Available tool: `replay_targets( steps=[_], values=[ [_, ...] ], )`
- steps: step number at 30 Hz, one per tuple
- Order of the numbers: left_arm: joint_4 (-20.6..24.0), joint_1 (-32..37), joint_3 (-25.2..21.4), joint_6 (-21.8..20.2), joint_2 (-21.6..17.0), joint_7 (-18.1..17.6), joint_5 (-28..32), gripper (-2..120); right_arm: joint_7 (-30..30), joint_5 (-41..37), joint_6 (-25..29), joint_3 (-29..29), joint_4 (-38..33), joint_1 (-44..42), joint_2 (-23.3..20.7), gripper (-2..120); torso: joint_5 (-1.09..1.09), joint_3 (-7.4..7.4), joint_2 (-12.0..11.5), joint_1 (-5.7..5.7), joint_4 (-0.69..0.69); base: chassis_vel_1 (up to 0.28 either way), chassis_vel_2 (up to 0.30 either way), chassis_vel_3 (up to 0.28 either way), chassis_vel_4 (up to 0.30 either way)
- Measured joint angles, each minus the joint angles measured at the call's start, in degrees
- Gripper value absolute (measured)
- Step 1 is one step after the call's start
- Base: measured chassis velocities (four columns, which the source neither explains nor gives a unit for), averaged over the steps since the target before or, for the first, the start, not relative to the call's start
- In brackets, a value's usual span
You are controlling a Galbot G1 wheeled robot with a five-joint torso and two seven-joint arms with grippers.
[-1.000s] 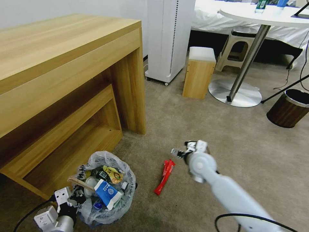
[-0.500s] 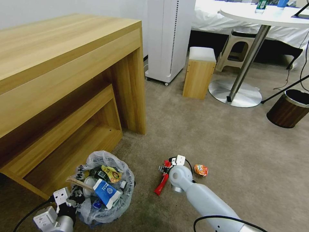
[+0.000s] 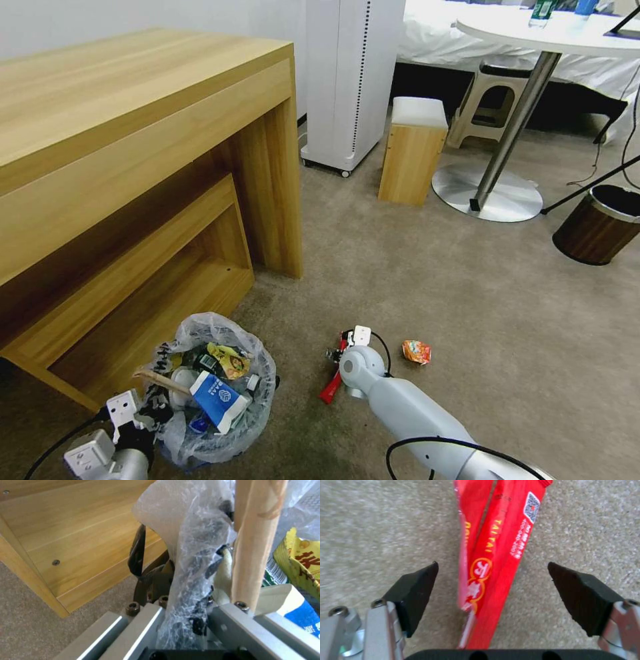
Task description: Pick up the trash bin and place the garbage on the floor into it.
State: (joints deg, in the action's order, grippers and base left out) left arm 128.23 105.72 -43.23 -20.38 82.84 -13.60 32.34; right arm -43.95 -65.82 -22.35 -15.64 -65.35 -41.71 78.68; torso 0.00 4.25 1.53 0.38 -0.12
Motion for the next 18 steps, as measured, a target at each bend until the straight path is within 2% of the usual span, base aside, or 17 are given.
replay_targets(
  steps=[4,6,10,13,16,18],
  values=[
    [-0.19,-0.22,0.09,0.12,-0.03,-0.02,0.07,0,0.99,1.83,0.90,-0.29,1.39,-0.09,0.42,75,0.00,0.00,0.00,0.00,0.00,0.000,0.000,0.000,0.000],
    [-0.33,-0.26,0.18,0.16,-0.11,-0.03,0.11,0,1.56,3.22,1.57,-0.53,2.64,-0.12,0.64,64,0.00,0.00,0.00,0.00,0.00,0.000,0.000,0.000,0.000],
    [-0.33,-0.26,0.20,0.17,-0.18,-0.05,0.14,0,2.38,4.40,2.08,-0.74,3.29,-0.13,0.62,58,0.00,0.00,0.00,0.00,0.00,0.000,0.000,0.000,0.000],
    [-0.42,-0.33,0.41,0.30,-0.21,-0.05,0.20,0,3.12,5.80,2.93,-1.07,4.29,-0.22,0.64,39,0.00,0.00,0.00,0.00,0.00,0.000,0.000,0.000,0.000],
    [-0.53,-0.40,0.55,0.31,-0.20,-0.05,0.20,0,3.38,6.57,3.34,-1.28,4.76,-0.34,0.64,32,0.00,0.00,0.00,0.00,0.00,0.000,0.000,0.000,0.000],
    [-0.82,-0.72,0.65,0.31,-0.20,-0.04,0.19,0,3.69,7.03,3.55,-1.49,4.59,-0.70,0.36,21,0.00,0.00,0.00,0.00,0.00,0.000,0.000,0.000,0.000]
  ],
)
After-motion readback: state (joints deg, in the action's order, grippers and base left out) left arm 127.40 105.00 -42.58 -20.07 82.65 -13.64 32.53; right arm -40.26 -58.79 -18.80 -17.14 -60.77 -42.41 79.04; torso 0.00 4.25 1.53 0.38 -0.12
